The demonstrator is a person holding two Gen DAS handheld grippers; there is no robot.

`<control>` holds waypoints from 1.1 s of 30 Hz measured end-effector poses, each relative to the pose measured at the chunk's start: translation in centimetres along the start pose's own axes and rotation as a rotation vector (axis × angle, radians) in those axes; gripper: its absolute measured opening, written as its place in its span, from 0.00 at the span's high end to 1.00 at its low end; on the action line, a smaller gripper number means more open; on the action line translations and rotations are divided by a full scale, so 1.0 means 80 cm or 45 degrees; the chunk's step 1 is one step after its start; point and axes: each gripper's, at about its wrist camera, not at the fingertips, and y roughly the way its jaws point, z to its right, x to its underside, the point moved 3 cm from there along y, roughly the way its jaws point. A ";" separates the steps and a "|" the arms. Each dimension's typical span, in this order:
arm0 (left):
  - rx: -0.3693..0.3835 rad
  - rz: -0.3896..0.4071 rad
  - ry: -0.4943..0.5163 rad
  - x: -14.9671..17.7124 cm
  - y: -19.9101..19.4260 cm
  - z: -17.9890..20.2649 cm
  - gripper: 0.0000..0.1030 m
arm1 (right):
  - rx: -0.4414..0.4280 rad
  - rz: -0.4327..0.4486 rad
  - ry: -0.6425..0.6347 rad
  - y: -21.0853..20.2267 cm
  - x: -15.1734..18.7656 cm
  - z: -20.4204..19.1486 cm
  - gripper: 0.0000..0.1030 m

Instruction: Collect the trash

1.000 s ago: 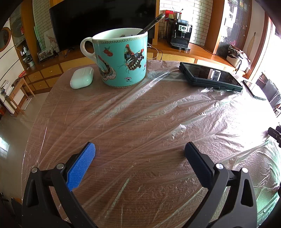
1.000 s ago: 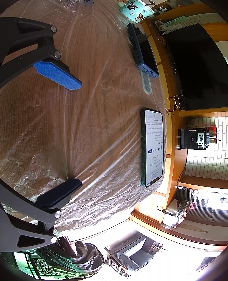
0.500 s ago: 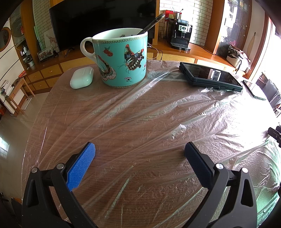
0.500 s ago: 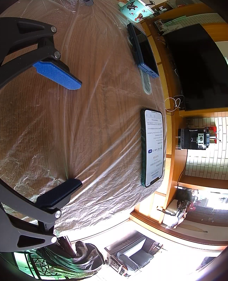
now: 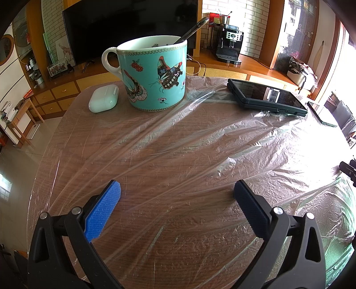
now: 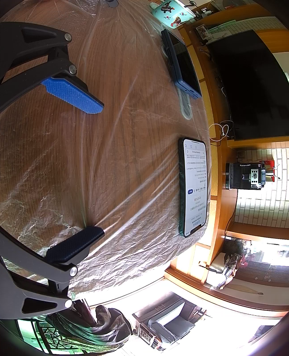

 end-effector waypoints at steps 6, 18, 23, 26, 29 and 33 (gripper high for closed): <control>0.000 0.000 0.000 0.000 0.000 0.000 0.01 | 0.000 0.000 0.000 0.000 0.000 0.000 0.03; -0.002 0.000 -0.006 -0.001 0.001 -0.001 0.01 | 0.000 0.000 0.000 0.000 0.000 0.000 0.03; -0.046 -0.012 -0.075 -0.001 0.000 -0.003 0.01 | 0.000 0.000 0.000 0.000 0.000 0.000 0.03; -0.057 -0.050 -0.108 -0.006 0.005 -0.004 0.02 | 0.000 0.000 0.000 0.000 0.000 0.000 0.03; -0.050 -0.042 -0.085 -0.006 0.004 -0.002 0.01 | 0.000 0.000 0.000 0.000 0.000 0.000 0.03; -0.028 -0.014 -0.042 -0.004 0.001 -0.001 0.01 | 0.000 0.000 0.000 0.000 0.000 0.000 0.03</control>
